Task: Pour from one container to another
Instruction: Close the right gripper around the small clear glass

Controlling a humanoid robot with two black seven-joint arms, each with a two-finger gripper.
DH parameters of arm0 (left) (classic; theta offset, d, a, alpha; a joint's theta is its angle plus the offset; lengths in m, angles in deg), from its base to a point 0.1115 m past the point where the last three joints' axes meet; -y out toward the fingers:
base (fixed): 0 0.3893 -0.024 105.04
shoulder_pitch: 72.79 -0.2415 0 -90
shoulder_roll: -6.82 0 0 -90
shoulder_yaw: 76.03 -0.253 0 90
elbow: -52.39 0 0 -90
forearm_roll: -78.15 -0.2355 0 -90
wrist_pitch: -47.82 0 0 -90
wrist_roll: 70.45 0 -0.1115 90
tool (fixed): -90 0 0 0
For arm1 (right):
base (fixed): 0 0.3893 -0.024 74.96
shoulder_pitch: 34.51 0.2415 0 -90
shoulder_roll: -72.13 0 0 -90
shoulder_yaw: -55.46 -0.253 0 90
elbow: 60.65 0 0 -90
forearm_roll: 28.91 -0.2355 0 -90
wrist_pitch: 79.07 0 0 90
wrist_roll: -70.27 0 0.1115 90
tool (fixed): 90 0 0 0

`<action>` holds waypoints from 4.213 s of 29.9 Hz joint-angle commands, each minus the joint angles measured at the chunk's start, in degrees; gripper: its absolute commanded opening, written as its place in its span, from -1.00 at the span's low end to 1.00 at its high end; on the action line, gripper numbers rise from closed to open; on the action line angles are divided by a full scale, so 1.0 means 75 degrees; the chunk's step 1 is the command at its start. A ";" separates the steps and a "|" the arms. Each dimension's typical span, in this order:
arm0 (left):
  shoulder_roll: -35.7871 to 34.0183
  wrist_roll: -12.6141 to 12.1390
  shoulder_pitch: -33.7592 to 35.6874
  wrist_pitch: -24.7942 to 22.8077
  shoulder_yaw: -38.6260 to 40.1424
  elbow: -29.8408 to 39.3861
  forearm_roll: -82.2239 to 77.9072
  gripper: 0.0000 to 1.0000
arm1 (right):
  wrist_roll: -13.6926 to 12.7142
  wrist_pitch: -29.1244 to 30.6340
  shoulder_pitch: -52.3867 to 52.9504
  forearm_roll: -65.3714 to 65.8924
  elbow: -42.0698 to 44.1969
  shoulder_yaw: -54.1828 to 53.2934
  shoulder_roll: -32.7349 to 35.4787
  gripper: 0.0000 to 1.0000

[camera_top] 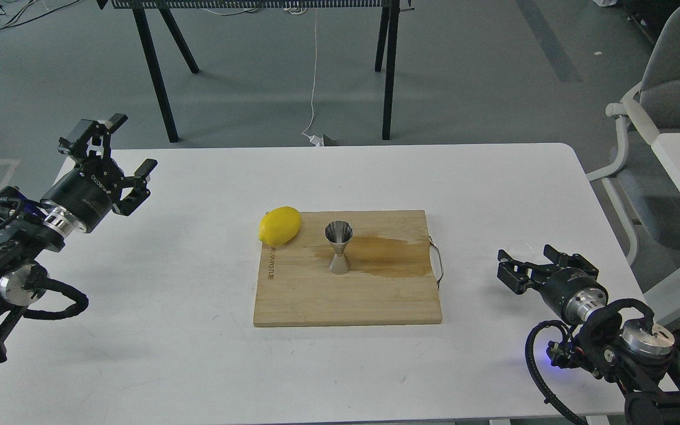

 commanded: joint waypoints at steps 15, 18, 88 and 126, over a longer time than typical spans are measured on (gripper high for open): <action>0.0000 0.0000 0.0000 0.0000 0.0012 -0.0116 0.0005 0.99 | 0.0000 -0.0108 0.0257 0.0000 0.0397 0.0166 -0.0091 0.92; 0.0000 0.0000 0.0000 0.0000 0.0000 -0.0116 0.0005 0.99 | 0.0000 -0.0119 0.0281 0.0047 0.0432 0.0166 -0.0137 0.92; 0.0012 0.0000 0.0000 0.0000 0.0012 -0.0210 0.0005 0.99 | -0.0023 -0.0155 0.0374 0.0387 0.0632 0.0178 -0.0313 0.28; 0.0012 0.0000 0.0000 0.0000 0.0024 -0.0280 0.0005 0.99 | -0.0082 -0.0096 0.0363 0.0598 0.0620 0.0178 -0.0360 -0.10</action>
